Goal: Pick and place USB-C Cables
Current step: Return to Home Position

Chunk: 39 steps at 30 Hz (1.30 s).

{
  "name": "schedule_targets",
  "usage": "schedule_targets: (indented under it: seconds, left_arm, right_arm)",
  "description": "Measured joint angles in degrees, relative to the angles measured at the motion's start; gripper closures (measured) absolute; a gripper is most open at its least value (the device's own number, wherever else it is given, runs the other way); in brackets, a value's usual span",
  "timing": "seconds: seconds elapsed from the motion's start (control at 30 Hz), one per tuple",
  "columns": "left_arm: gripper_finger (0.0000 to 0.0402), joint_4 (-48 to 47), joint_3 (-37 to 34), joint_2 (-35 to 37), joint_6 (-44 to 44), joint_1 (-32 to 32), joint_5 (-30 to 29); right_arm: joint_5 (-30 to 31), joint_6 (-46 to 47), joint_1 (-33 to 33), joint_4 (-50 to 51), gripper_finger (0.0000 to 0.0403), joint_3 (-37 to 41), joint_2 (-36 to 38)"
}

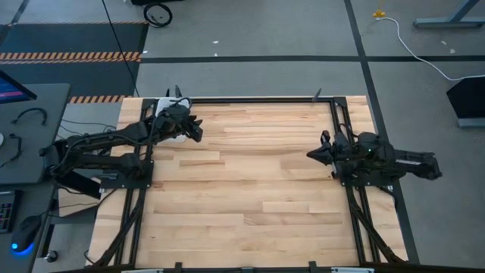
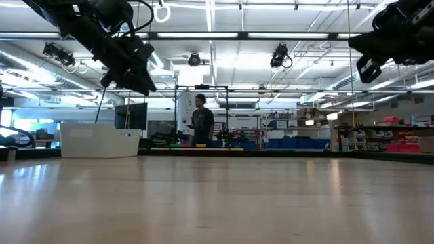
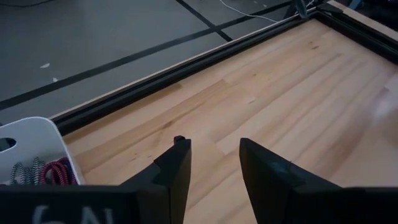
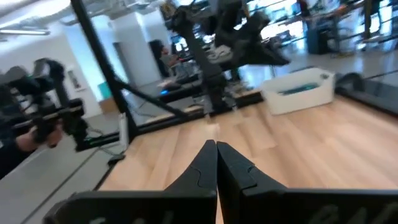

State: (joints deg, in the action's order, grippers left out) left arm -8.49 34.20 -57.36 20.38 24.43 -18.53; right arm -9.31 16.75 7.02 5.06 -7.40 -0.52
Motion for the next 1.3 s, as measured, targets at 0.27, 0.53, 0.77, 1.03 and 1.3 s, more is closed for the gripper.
schedule_targets:
  seconds: [0.27,0.53,0.77,1.03,1.3]
  left_arm:
    - [0.0260,-0.39,0.02,0.00,0.35,-0.20,-1.37]
    - [0.0260,-0.37,0.02,0.00,0.42,-0.20,-1.39]
    - [0.0260,-0.29,0.02,0.00,1.43,-0.20,-2.64]
    - [0.0260,-0.33,0.02,0.00,1.48,-0.20,-2.88]
    - [0.0260,1.67,0.02,0.09,-1.69,-0.20,-2.86]
  right_arm:
    - [7.59,2.06,-10.95,-7.07,0.0403,5.68,0.15]
    - [21.83,-7.90,-21.40,-7.91,0.0403,7.06,0.11]
    - [27.76,-17.13,-16.38,-8.77,0.0403,7.06,0.20]
    - [16.75,-17.42,-2.79,-7.28,0.0403,7.04,0.18]
    - [9.60,-17.00,3.67,-5.93,0.0395,7.04,-0.14]
